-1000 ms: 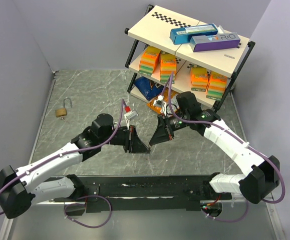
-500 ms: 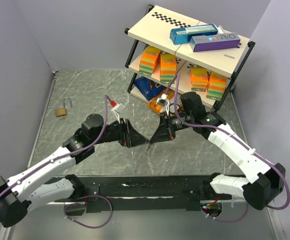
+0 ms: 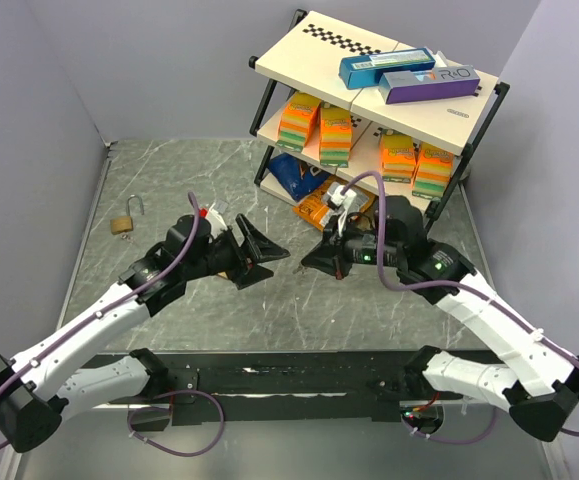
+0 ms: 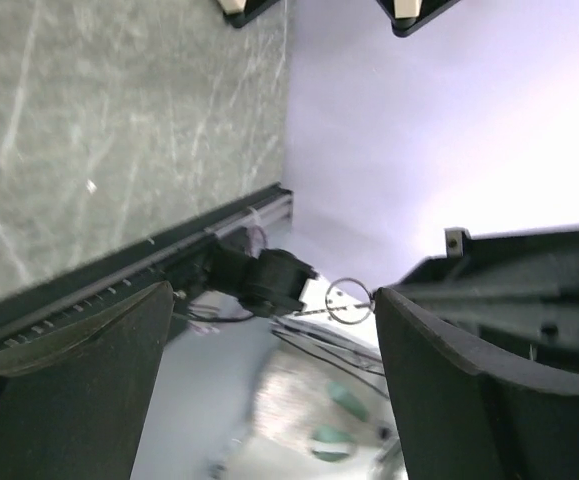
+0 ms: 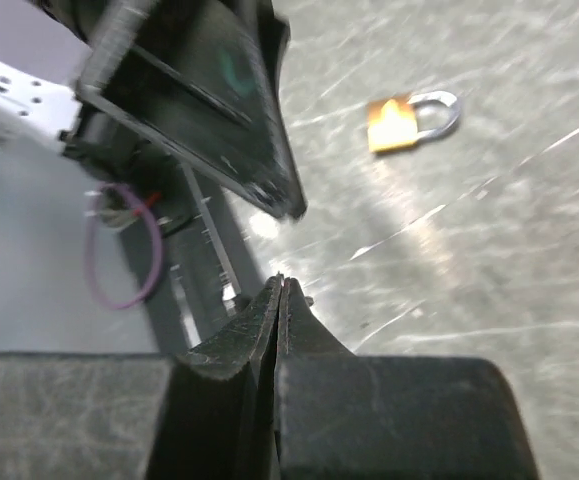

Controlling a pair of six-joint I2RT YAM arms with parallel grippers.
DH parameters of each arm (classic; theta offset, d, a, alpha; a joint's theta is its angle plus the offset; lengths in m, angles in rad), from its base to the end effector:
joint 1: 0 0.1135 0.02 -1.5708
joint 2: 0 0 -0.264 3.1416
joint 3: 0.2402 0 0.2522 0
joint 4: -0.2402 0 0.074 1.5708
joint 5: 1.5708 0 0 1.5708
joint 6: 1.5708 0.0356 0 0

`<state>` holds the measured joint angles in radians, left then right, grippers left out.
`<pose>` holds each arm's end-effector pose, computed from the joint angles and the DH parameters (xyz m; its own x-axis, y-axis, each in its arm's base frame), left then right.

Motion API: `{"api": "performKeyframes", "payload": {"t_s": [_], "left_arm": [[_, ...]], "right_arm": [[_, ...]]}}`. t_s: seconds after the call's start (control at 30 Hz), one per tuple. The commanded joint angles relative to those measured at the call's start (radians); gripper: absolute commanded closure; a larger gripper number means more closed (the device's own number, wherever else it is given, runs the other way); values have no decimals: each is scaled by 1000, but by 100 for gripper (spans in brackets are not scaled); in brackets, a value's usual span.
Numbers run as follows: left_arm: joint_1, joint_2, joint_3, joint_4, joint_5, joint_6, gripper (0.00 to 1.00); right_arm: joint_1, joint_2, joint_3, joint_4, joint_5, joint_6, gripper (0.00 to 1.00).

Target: Unlock with the key

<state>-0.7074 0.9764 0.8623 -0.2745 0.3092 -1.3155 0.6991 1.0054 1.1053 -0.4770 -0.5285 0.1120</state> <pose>0.1619 -0.1526 0.3231 -0.8788 -0.4613 -0.1222 -0.0683 0.3749 -0.9246 0.1520 0.1513 0.3820 -0.3823 -0.1953 -0.9032 -0.8773 0.3835 0.2884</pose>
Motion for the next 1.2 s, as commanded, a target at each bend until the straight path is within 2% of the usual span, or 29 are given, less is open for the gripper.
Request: {"api": "performKeyframes", "payload": {"t_s": [0.0,0.33,0.57,0.9,1.0,1.17], "left_arm": [[3,22,1,27,70,-221,14],[3,61,-31,139,157,-376,18],[3,28,-98,208,139,-533,19],[3,53,-82,209,168,-539,26],[3,54,-95,231,177,-553,31],[3,54,-95,232,188,-564,50]], "right_arm": [[88,-40,50,70,275,-104,100],[240,-48,41,112,452,-273,100],[321,-45,36,104,512,-357,100],[408,-24,13,113,556,-446,100],[421,-16,16,110,559,-465,100],[445,-5,14,94,585,-498,100]]}}
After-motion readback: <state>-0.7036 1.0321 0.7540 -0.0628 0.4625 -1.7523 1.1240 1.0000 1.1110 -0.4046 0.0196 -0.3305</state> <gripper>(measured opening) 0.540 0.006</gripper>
